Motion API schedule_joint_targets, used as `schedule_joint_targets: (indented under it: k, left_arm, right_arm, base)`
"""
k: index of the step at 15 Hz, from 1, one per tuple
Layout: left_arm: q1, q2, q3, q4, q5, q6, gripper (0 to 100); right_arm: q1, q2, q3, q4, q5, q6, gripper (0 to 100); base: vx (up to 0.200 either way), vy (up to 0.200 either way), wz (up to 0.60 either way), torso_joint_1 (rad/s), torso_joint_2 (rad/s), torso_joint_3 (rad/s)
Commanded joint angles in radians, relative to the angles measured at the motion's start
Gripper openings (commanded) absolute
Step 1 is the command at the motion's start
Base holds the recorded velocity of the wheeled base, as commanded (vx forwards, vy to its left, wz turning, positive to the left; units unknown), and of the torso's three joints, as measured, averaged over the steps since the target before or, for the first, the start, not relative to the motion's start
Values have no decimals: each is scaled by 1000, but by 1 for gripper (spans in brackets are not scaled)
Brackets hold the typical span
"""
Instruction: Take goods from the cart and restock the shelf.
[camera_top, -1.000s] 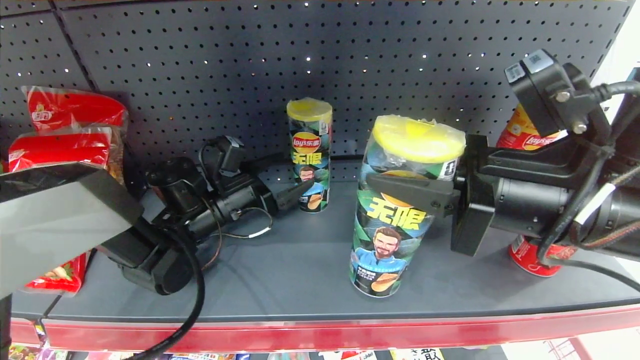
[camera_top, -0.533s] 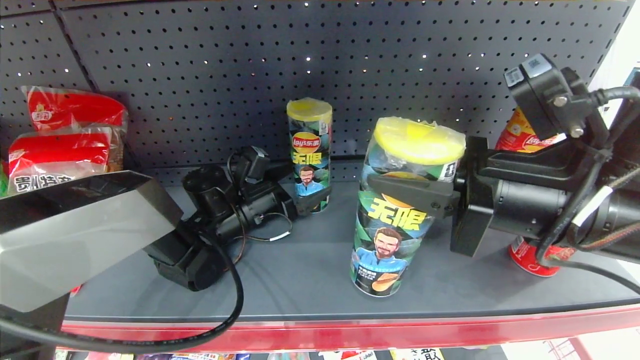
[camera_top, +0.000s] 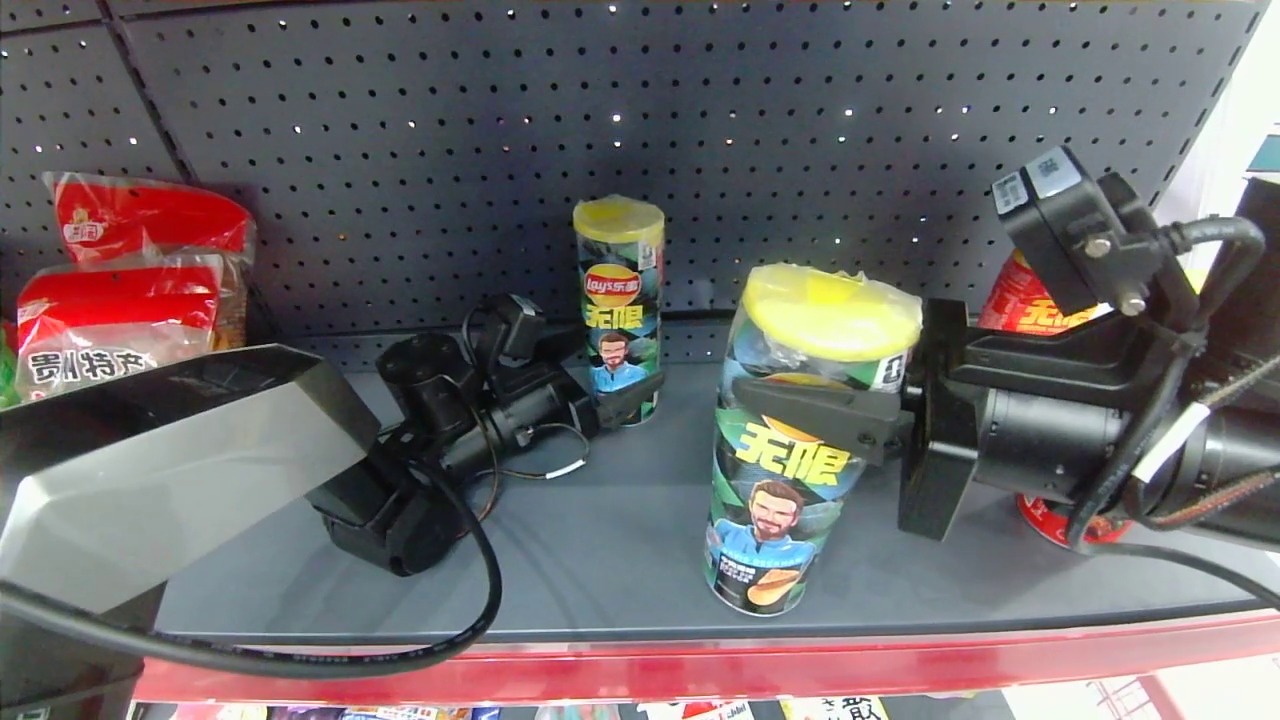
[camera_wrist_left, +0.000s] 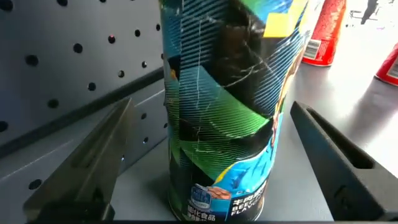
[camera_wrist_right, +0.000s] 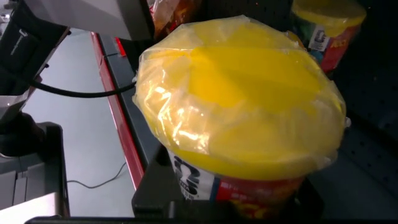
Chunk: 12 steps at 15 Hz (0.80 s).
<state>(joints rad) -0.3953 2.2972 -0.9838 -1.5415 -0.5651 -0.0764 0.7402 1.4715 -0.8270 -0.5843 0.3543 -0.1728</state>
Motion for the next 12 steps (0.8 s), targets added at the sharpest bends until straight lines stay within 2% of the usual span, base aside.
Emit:
schedule_joint_targets:
  k: [1, 3, 4, 10, 12]
  left_arm:
    - [-2, -4, -13, 1, -1, 0, 100]
    - [-4, -2, -29, 1, -2, 0, 100]
    - [-4, -2, -35, 1, -2, 0, 0]
    - [-10, -4, -33, -6, -12, 0, 0]
    - [-13, -27, 4, -11, -27, 0, 0]
  right_arm:
    - [2, 7, -3, 0, 0, -1, 0]
    - [4, 9, -3, 0, 0, -1, 0]
    - [5, 12, -3, 0, 0, -1, 0]
    - [7, 24, -3, -2, 0, -2, 0]
    - [7, 32, -11, -3, 0, -2, 0]
  base:
    - [0, 0, 0, 0, 0, 0]
    - [0, 0, 0, 0, 0, 0]
    - [0, 0, 0, 0, 0, 0]
    - [0, 0, 0, 0, 0, 0]
    - [0, 0, 0, 0, 0, 0]
